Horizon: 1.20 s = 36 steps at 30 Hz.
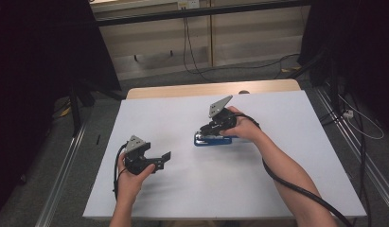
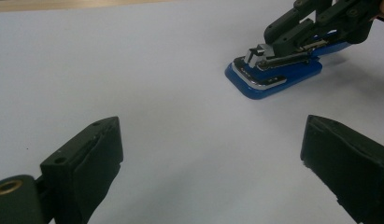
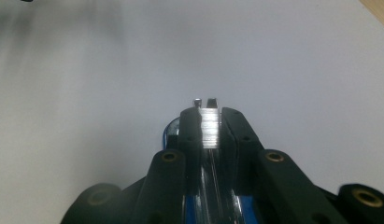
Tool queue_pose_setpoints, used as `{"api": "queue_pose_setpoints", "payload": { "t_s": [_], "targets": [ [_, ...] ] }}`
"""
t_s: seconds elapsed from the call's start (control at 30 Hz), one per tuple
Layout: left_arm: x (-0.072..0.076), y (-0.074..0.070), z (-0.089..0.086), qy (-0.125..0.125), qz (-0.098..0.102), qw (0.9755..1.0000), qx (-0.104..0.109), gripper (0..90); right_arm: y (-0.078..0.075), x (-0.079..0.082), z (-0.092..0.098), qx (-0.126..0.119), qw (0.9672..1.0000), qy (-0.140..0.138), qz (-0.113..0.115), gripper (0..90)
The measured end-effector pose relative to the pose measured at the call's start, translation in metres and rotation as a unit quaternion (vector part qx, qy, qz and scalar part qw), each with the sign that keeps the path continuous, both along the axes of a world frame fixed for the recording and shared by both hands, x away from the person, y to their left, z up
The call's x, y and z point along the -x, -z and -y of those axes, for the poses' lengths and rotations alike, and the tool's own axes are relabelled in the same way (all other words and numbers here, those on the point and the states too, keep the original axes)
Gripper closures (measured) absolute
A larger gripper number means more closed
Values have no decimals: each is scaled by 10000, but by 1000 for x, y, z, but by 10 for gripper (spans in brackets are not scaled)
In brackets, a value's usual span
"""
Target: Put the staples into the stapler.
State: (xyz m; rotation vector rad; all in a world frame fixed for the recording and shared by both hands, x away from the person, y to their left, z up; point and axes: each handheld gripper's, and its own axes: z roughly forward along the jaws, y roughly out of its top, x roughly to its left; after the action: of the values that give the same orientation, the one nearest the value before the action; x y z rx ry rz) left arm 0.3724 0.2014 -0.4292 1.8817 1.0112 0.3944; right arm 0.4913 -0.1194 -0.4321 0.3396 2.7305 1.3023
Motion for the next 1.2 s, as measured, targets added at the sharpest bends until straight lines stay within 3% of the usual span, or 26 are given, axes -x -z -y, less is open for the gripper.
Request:
{"api": "queue_pose_setpoints", "payload": {
  "t_s": [1.2],
  "targets": [
    [0,1,2,16,-9,10000,-27,61,3,-1,-4,59,10000,8,12,790]
  ]
}}
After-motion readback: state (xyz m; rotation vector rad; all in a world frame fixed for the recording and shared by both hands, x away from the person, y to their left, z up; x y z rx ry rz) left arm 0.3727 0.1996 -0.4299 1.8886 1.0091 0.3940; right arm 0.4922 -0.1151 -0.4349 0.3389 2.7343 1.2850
